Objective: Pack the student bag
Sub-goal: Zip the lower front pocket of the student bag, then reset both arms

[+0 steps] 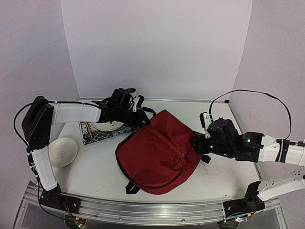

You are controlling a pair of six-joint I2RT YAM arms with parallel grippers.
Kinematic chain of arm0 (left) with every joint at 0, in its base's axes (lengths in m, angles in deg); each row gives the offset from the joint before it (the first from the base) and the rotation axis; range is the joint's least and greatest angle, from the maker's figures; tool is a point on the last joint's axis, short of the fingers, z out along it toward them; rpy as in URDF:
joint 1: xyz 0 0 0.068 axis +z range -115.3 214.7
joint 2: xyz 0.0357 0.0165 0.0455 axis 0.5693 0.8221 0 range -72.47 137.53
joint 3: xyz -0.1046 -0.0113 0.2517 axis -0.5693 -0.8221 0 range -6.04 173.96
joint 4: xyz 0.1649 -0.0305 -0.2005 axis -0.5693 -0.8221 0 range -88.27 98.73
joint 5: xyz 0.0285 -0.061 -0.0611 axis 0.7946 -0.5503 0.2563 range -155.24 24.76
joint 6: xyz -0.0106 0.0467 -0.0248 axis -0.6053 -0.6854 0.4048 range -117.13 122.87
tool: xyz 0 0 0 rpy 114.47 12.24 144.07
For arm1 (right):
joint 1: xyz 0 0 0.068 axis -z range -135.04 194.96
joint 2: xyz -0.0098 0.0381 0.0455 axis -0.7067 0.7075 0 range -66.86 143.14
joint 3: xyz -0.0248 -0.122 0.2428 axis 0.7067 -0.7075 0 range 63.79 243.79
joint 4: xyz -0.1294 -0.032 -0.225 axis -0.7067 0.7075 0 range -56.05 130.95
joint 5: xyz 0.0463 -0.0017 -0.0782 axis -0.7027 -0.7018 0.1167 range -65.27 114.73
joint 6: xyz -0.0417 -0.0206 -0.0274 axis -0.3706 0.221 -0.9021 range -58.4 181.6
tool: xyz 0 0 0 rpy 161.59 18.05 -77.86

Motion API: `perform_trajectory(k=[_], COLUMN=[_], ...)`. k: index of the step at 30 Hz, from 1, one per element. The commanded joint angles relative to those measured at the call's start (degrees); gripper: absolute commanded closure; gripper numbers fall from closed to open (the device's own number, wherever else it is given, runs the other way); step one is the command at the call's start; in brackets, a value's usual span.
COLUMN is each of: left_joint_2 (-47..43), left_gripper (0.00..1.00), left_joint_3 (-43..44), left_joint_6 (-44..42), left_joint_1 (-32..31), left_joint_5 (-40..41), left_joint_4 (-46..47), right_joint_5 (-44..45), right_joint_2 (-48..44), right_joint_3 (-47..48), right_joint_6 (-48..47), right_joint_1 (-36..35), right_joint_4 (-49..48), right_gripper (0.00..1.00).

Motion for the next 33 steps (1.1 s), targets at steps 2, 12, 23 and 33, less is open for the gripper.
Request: perform_trajectory(k=[2, 12, 23, 33], left_joint_2=[2.63, -13.24, -42.26, -72.46], left_gripper=[0.80, 0.21, 0.00, 0.01], left_joint_3=[9.46, 0.85, -14.59, -26.74], left_joint_6=[-3.93, -4.71, -3.70, -5.75], left_joint_1=[-0.45, 3.56, 5.51, 5.51], left_joint_5=[2.89, 20.10, 41.52, 53.60], left_joint_4=[1.80, -2.75, -12.51, -17.68], right_joint_5=[5.56, 14.37, 25.00, 28.39], right_joint_2=[-3.43, -13.80, -28.68, -40.79], right_joint_3=[2.86, 1.33, 0.83, -2.46], right_joint_6=[-1.99, -5.54, -7.04, -8.51], right_joint_1=[0.21, 0.20, 0.33, 0.32], right_joint_4=[1.01, 2.38, 12.17, 15.65], right_gripper=[0.48, 0.28, 0.02, 0.02])
